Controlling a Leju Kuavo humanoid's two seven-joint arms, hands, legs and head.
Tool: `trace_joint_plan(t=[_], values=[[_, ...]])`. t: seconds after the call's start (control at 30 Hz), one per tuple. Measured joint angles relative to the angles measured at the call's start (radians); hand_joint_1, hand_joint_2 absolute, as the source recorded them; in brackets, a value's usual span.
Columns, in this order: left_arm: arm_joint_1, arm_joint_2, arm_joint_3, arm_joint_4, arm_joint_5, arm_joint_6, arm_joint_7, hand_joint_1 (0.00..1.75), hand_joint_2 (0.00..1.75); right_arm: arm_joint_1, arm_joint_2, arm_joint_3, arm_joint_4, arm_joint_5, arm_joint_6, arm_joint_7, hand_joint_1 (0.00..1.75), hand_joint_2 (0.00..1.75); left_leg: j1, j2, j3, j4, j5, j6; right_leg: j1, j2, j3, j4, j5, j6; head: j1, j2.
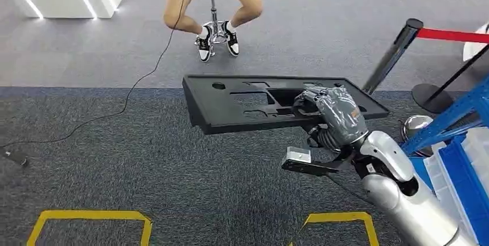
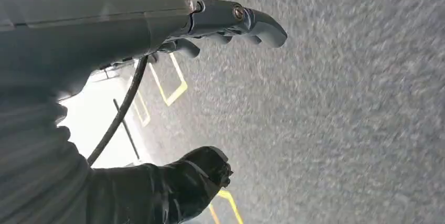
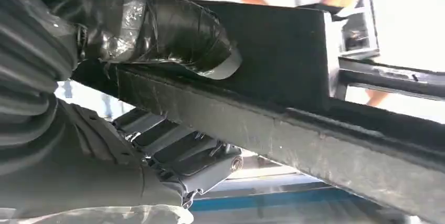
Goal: Take the parts from the cabinet and place them on the table.
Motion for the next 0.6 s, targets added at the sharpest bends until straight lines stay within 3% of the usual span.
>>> trace_joint_plan(t=[0.03,0.07,0.13,0.17,0.2,0.23,0.27,0.33,0.37,0.4,0.43,0.47,0.5,0.53,0.6], values=[[-0.001,0.0,0.0,0.0,0.0,0.0,0.0,0.0,1.75,-0.004,0.0,0.0,0.0,0.0,0.0,0.001,1.75,1.75,-0.013,-0.002,0.005,-0.006,-0.004,0.013,0.006,-0.012,-0.002,0.004,-0.004,0.007,0.001,0.0],[0.0,0.0,0.0,-0.001,-0.001,-0.001,-0.001,0.0,1.75,-0.005,0.0,0.0,0.0,0.0,0.001,0.001,1.75,1.75,-0.015,-0.018,0.002,-0.005,-0.004,0.026,0.006,-0.018,0.0,0.002,-0.005,0.012,0.002,0.0],[0.003,0.002,0.0,-0.001,0.006,-0.027,0.006,0.0,1.75,-0.01,0.002,0.003,0.0,0.0,0.005,0.0,1.75,1.75,-0.024,-0.041,-0.001,-0.006,-0.005,0.038,0.002,-0.041,0.008,-0.001,-0.008,0.023,0.002,0.0],[0.003,0.006,0.0,-0.001,0.013,-0.039,0.01,0.0,1.75,-0.012,0.002,0.005,0.0,-0.001,0.008,0.0,1.75,1.75,-0.018,-0.052,0.007,-0.014,-0.001,0.051,-0.004,-0.04,0.01,0.002,-0.015,0.032,0.002,0.0],[0.004,0.006,0.0,-0.002,0.014,-0.043,0.011,0.0,1.75,-0.015,0.003,0.005,0.002,-0.002,0.01,0.0,1.75,1.75,-0.017,-0.064,0.009,-0.018,0.002,0.055,-0.01,0.014,0.007,0.022,-0.03,0.033,0.002,0.0],[0.002,0.006,0.0,-0.002,0.014,-0.045,0.013,0.0,1.75,-0.018,0.003,0.005,0.001,-0.002,0.01,-0.002,1.75,1.75,-0.018,-0.07,0.01,-0.018,0.002,0.065,-0.011,0.062,-0.02,0.074,-0.063,0.03,0.002,0.0],[0.0,0.006,0.0,-0.002,0.015,-0.046,0.013,0.0,1.75,-0.018,0.003,0.005,0.002,-0.002,0.01,-0.002,1.75,1.75,-0.018,-0.08,0.01,-0.018,0.002,0.07,-0.01,0.083,-0.059,0.15,-0.1,0.028,0.003,0.0],[-0.001,0.006,0.0,-0.002,0.015,-0.048,0.015,0.0,1.75,-0.017,0.003,0.006,0.007,-0.002,0.011,-0.002,1.75,1.75,-0.023,-0.105,0.01,-0.018,0.0,0.074,-0.005,0.096,-0.143,0.299,-0.15,0.027,0.003,0.0],[-0.001,0.006,0.0,-0.002,0.015,-0.049,0.015,0.0,1.75,-0.016,0.003,0.007,0.01,-0.002,0.012,-0.002,1.75,1.75,-0.026,-0.122,0.012,-0.018,0.0,0.075,-0.005,0.097,-0.167,0.328,-0.141,0.025,0.003,0.0],[-0.001,0.006,0.0,-0.002,0.015,-0.049,0.015,0.0,1.75,-0.017,0.003,0.008,0.01,-0.002,0.012,-0.002,1.75,1.75,-0.029,-0.137,0.015,-0.017,-0.001,0.075,-0.004,0.098,-0.164,0.305,-0.108,0.02,0.003,0.0],[-0.001,0.006,0.0,-0.002,0.015,-0.049,0.015,0.0,1.75,-0.017,0.003,0.008,0.01,-0.002,0.012,-0.002,1.75,1.75,-0.03,-0.153,0.019,-0.017,-0.002,0.076,-0.001,0.101,-0.142,0.244,-0.06,0.014,0.002,0.0],[-0.001,0.006,0.0,-0.003,0.015,-0.05,0.015,0.0,1.75,-0.017,0.003,0.008,0.01,-0.002,0.012,-0.002,1.75,1.75,-0.03,-0.168,0.025,-0.017,-0.004,0.075,0.003,0.116,-0.106,0.153,0.0,0.005,0.003,0.0],[0.0,0.006,0.0,-0.004,0.015,-0.05,0.015,0.0,1.75,-0.019,0.003,0.008,0.01,-0.002,0.011,-0.002,1.75,1.75,-0.028,-0.182,0.025,-0.017,-0.006,0.074,0.004,0.163,-0.073,0.06,0.052,-0.004,0.003,0.0],[0.0,0.001,0.0,-0.008,0.015,-0.05,0.015,0.0,1.75,-0.019,0.003,0.008,0.011,-0.002,0.012,-0.002,1.75,1.75,-0.029,-0.193,0.019,-0.013,-0.006,0.07,-0.001,0.215,-0.068,0.046,0.045,-0.011,-0.001,0.0],[-0.001,0.001,0.0,-0.008,0.015,-0.051,0.015,0.0,1.75,-0.023,0.002,0.008,0.011,-0.002,0.012,-0.002,1.75,1.75,-0.015,-0.219,0.002,-0.013,0.0,0.059,0.008,0.186,-0.063,0.022,0.039,-0.012,0.001,0.0]])
